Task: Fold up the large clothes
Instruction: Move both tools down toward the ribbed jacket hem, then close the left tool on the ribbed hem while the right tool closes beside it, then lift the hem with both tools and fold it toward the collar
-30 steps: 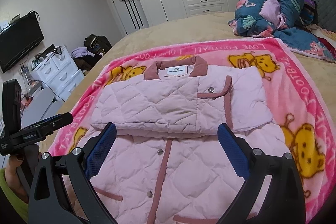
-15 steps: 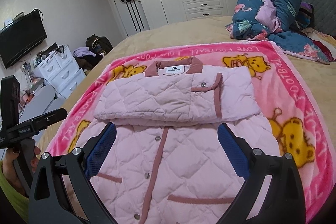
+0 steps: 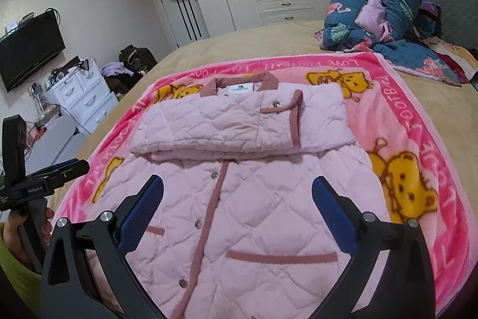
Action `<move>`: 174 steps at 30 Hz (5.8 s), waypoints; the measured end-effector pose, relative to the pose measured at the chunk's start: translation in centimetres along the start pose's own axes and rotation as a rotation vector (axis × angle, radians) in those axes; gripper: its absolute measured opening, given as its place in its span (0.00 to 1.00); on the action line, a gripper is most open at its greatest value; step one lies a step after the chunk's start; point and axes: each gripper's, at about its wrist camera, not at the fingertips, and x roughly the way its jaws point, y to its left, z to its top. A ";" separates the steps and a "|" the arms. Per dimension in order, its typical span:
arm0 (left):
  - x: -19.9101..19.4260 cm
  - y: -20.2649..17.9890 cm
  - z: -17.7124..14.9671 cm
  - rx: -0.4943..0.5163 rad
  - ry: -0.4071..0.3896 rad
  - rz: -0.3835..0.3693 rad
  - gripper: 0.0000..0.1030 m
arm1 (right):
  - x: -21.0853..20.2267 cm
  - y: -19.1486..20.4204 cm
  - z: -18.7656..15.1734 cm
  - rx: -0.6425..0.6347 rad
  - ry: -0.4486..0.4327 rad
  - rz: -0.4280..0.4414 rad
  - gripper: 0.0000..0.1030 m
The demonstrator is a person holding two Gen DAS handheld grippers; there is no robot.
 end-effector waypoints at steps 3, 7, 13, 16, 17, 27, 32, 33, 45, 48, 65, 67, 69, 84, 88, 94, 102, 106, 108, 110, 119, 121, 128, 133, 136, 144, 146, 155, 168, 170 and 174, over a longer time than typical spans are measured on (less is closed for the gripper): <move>0.0 0.3 -0.9 -0.007 0.006 0.009 0.91 | -0.1 -0.3 -0.9 0.002 0.011 -0.003 0.96; -0.1 0.5 -2.1 -0.005 0.016 0.021 0.91 | -0.3 -0.8 -2.0 0.008 0.027 -0.008 0.96; 0.2 0.9 -4.1 -0.004 0.042 0.038 0.91 | -0.6 -1.6 -3.1 0.013 0.043 -0.014 0.96; 0.3 1.0 -5.0 0.011 0.057 0.048 0.91 | -0.8 -1.9 -3.8 0.007 0.051 -0.019 0.96; 0.3 1.1 -5.2 0.014 0.060 0.051 0.91 | -0.9 -2.0 -4.0 0.004 0.053 -0.021 0.96; 0.4 3.3 -8.7 0.031 0.127 0.105 0.91 | -1.7 -4.1 -7.2 -0.009 0.099 -0.072 0.96; -0.2 5.0 -10.4 0.015 0.137 0.150 0.91 | -2.2 -5.9 -8.4 0.002 0.112 -0.098 0.96; -0.3 5.3 -10.6 0.011 0.138 0.155 0.91 | -2.3 -6.3 -8.7 0.008 0.115 -0.104 0.96; -0.8 8.5 -14.4 -0.064 0.210 0.185 0.91 | -4.4 -9.9 -11.1 0.070 0.112 -0.177 0.96; -0.8 8.8 -15.2 -0.077 0.231 0.183 0.91 | -4.8 -10.4 -11.3 0.075 0.115 -0.188 0.96; -0.4 7.2 -17.5 -0.131 0.242 0.116 0.89 | -6.0 -12.8 -14.4 0.119 0.217 -0.199 0.96; -0.5 6.9 -17.4 -0.128 0.235 0.104 0.81 | -6.1 -13.0 -14.8 0.128 0.235 -0.188 0.96; -0.7 6.8 -17.3 -0.125 0.224 0.103 0.68 | -6.2 -13.3 -15.3 0.137 0.261 -0.170 0.96; -1.9 7.9 -17.0 -0.159 0.209 0.079 0.38 | -3.9 -13.5 -18.4 0.185 0.441 -0.029 0.80; -2.2 8.1 -17.2 -0.158 0.215 0.081 0.41 | -5.0 -12.9 -17.8 0.173 0.403 0.027 0.39; -2.6 8.5 -17.7 -0.164 0.235 0.072 0.47 | -6.5 -11.5 -14.9 0.118 0.312 0.058 0.18; -2.5 8.9 -19.1 -0.199 0.283 0.007 0.58 | -8.1 -10.9 -9.5 0.128 0.127 0.131 0.15; -2.8 8.0 -18.8 -0.151 0.262 0.020 0.27 | -8.0 -10.8 -7.9 0.127 0.088 0.140 0.15; -3.3 7.3 -18.3 -0.120 0.240 0.029 0.18 | -8.0 -10.7 -7.6 0.132 0.073 0.142 0.15; -3.9 6.9 -17.4 -0.104 0.207 0.030 0.13 | -8.1 -10.7 -7.4 0.139 0.060 0.143 0.15; -6.0 6.1 -12.0 -0.073 0.049 0.017 0.10 | -8.3 -11.6 -6.7 0.220 0.019 0.161 0.15; -6.0 6.0 -10.6 -0.077 0.024 0.021 0.10 | -8.4 -11.9 -6.3 0.237 0.002 0.167 0.15; -6.2 5.9 -7.2 -0.091 -0.039 0.019 0.10 | -8.7 -11.8 -4.5 0.244 -0.050 0.143 0.14; -6.4 6.1 -5.5 -0.111 -0.072 0.014 0.10 | -8.9 -11.4 -3.1 0.219 -0.086 0.128 0.14; -6.4 6.2 -4.2 -0.119 -0.094 0.014 0.10 | -9.0 -11.2 -2.1 0.205 -0.105 0.120 0.14; -6.3 6.5 -1.8 -0.138 -0.132 0.006 0.10 | -9.1 -10.9 0.7 0.178 -0.145 0.109 0.14; -6.3 6.6 -1.1 -0.143 -0.148 0.005 0.10 | -9.1 -10.8 1.4 0.177 -0.157 0.107 0.14; -6.5 6.3 2.0 -0.145 -0.209 0.000 0.10 | -8.4 -11.0 4.5 0.176 -0.211 0.098 0.14; -6.2 5.8 5.9 -0.129 -0.267 -0.011 0.10 | -6.7 -11.9 7.9 0.223 -0.254 0.122 0.14; -6.0 5.9 6.4 -0.134 -0.273 -0.010 0.10 | -6.4 -12.0 8.5 0.226 -0.262 0.120 0.14; -5.4 6.1 7.1 -0.132 -0.281 -0.001 0.10 | -5.8 -12.2 9.4 0.231 -0.267 0.116 0.14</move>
